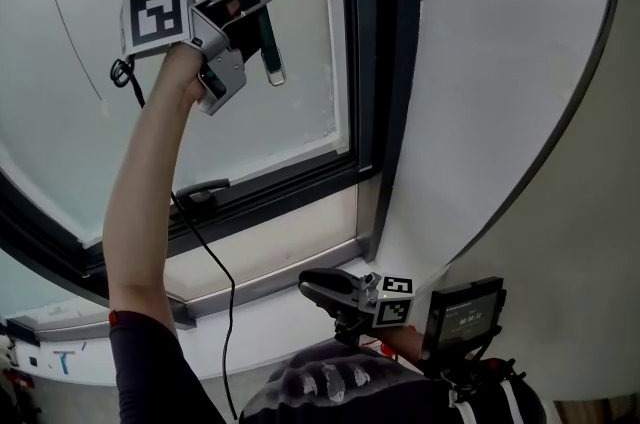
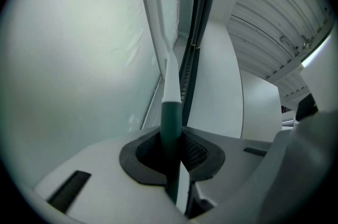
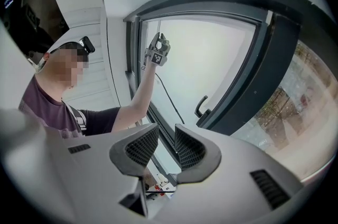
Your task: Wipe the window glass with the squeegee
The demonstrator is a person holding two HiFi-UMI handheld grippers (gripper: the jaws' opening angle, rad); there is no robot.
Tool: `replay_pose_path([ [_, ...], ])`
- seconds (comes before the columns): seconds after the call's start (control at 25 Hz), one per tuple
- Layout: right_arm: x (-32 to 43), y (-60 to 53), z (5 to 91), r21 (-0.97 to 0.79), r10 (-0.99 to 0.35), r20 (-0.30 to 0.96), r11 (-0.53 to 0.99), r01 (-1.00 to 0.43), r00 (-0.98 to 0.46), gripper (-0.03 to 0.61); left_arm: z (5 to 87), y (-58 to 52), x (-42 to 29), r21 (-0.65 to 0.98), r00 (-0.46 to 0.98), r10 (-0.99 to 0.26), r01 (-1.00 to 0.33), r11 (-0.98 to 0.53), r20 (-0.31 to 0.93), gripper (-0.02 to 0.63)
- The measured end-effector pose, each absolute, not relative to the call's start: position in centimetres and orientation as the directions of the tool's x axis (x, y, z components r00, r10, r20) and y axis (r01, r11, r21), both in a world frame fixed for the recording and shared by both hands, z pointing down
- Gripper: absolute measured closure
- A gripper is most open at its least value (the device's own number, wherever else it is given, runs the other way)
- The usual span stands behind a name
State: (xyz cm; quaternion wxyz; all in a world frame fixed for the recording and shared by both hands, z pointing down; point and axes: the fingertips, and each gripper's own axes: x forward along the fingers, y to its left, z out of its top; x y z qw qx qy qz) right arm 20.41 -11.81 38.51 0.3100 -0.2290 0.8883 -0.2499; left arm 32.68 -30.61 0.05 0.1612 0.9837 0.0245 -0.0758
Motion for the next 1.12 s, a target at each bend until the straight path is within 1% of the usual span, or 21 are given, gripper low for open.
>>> replay_pose_path([
  [0.12,20.4,-11.3,37.2,-0.59,-0.566,-0.43,0.766,-0.255,-0.703,0.48,0.2,-30.3,32.7,0.306,0.987,0.043,0.09,-0.948,-0.155,0.552],
  [0.32,20.2,-11.4,40.9,-0.602,-0.571,-0.443,0.761,-0.243,-0.691,0.482,6.3,-30.2,33.5,0.307,0.988,0.07,0.11,-0.945,-0.141,0.552],
  [0.56,20.2,-11.0,41.5,-0.604,-0.582,-0.432,0.754,-0.258,-0.689,0.482,10.3,-30.1,34.2,0.352,0.99,0.083,0.119,-0.928,-0.116,0.552],
  [0.64,20.3,-10.9,41.5,-0.604,-0.59,-0.42,0.749,-0.274,-0.689,0.501,11.5,-30.4,34.2,0.366,0.991,0.083,0.117,-0.923,-0.107,0.552],
  [0.68,20.3,-11.0,41.5,-0.602,-0.594,-0.415,0.747,-0.282,-0.689,0.526,12.1,-30.5,34.3,0.371,0.991,0.084,0.117,-0.921,-0.104,0.552],
  [0.72,20.3,-11.0,41.6,-0.6,-0.597,-0.412,0.746,-0.288,-0.689,0.537,12.6,-30.5,34.4,0.375,0.991,0.086,0.118,-0.919,-0.101,0.552],
  [0.88,20.6,-11.2,41.7,-0.593,-0.601,-0.401,0.746,-0.305,-0.692,0.569,14.2,-30.0,34.9,0.371,0.987,0.118,0.152,-0.916,-0.111,0.551],
  [0.96,20.6,-10.7,42.2,-0.603,-0.614,-0.386,0.733,-0.315,-0.688,0.574,15.4,-29.1,35.3,0.391,0.982,0.144,0.18,-0.903,-0.12,0.552],
  [1.12,20.5,-10.8,42.3,-0.605,-0.616,-0.382,0.73,-0.317,-0.689,0.574,18.2,-29.9,34.9,0.449,0.992,0.093,0.121,-0.885,-0.085,0.551],
])
